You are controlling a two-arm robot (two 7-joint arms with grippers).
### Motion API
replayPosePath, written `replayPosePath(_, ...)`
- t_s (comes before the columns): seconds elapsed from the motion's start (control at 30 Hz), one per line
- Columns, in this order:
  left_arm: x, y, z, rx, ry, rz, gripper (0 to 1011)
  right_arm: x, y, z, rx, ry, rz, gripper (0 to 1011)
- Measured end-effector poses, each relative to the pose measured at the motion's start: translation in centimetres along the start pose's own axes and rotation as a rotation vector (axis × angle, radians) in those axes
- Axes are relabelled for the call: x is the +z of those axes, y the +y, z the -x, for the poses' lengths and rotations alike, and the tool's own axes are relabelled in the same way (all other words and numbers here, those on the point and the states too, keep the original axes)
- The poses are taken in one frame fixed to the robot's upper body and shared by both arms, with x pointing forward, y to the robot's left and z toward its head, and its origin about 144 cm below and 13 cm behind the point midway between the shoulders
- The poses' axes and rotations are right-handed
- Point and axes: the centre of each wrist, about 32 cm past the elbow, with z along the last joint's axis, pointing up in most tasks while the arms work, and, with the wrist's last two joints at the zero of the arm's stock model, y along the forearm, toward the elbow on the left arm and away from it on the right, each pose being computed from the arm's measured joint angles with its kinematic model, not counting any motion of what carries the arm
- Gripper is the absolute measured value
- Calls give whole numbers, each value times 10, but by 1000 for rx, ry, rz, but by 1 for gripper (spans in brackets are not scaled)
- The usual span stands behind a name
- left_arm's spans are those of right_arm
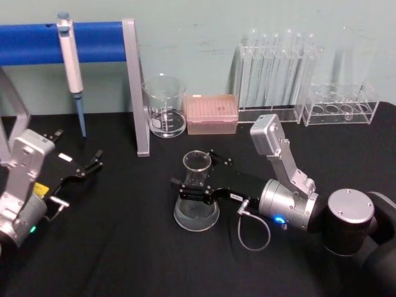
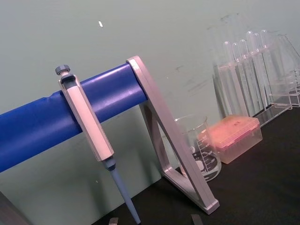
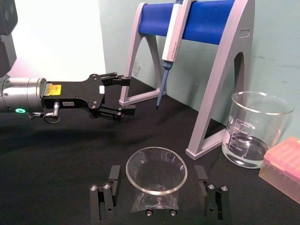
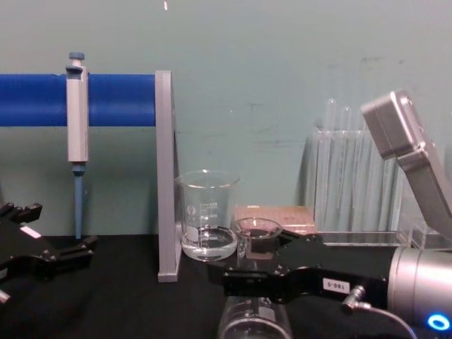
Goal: Grasp the erlenmeyer flask with one hand, shake it three times, then place it back.
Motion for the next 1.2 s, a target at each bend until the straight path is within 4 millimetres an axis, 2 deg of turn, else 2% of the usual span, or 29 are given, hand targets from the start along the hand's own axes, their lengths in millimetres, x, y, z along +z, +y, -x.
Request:
replayPosePath(0.07,0,0,0,0,0,0,1001,0,0,0,0,0,0,1002)
replayPosePath(0.47,0,0,0,0,0,0,1001,0,0,0,1,1,-1,1003)
replayPosePath(0.77,0,0,0,0,0,0,1001,0,-19,-1,6,3,-4,1003)
replayPosePath(1.2,0,0,0,0,0,0,1001,0,-57,1,-19,5,-5,1003)
